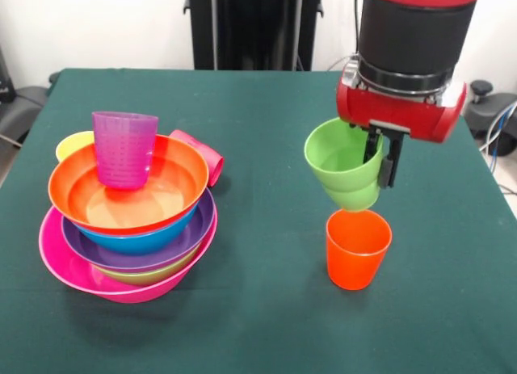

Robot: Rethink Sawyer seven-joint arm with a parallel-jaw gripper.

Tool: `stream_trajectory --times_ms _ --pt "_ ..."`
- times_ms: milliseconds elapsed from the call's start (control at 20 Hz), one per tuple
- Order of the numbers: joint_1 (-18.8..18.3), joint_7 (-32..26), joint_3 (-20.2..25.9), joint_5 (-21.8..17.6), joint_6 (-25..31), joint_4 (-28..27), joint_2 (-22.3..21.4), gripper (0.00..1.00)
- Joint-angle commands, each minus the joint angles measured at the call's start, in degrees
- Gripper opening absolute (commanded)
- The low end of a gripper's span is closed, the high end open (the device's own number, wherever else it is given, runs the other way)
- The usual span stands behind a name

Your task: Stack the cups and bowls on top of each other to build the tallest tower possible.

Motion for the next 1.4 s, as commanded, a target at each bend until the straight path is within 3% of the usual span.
stream_trajectory --times_ms 50,600,1400 --pt "0.4 9.6 1.2 1.1 5.9 -1.0 -0.2 0.00" --pt "1.8 10.1 -0.2 1.4 0.2 -1.0 4.5 0.00" --pt "2.8 10.8 -1.7 2.3 0.6 -3.9 7.0 0.00"
